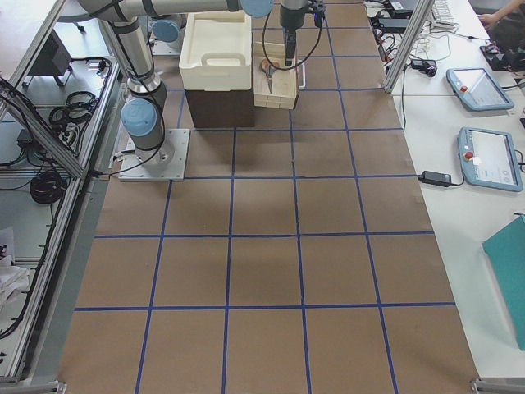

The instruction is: Place scissors in drawer with both arms

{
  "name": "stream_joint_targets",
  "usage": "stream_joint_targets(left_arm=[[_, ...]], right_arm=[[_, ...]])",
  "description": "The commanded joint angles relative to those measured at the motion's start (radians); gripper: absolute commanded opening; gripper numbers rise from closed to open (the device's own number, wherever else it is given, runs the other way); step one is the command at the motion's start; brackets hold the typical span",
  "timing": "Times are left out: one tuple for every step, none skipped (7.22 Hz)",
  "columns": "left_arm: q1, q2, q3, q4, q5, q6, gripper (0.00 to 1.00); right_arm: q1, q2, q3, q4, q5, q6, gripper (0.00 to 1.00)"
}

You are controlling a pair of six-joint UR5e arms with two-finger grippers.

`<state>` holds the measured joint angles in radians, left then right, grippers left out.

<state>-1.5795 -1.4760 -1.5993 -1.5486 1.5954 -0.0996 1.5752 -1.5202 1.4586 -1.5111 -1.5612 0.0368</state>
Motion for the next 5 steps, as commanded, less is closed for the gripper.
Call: stream_joint_targets(left_arm=[[0.0,-0.001,-0.001,-0.001,0.0,0.008,1.0],[0.0,-0.001,-0.001,-0.001,0.0,0.008,1.0],[0.0,-0.001,-0.001,0.001,-0.002,0.008,1.0],[0.0,0.0,-0.001,-0.001,-0.002,0.008,1.0],[-0.002,0.0,-0.001,-0.001,-0.003,0.008,1.0]], right_arm=[[0.0,0.0,0.0,0.0,0.0,0.0,1.0],[-0.001,0.0,0.0,-0.004,0.0,-0.002,1.0],[-0.001,0.005,-0.001,-0.004,-0.002,0.0,1.0],[0.0,0.0,-0.001,-0.008,0.001,0.0,1.0],[0.0,0.002,-0.001,-0.009,0.001,0.0,1.0]])
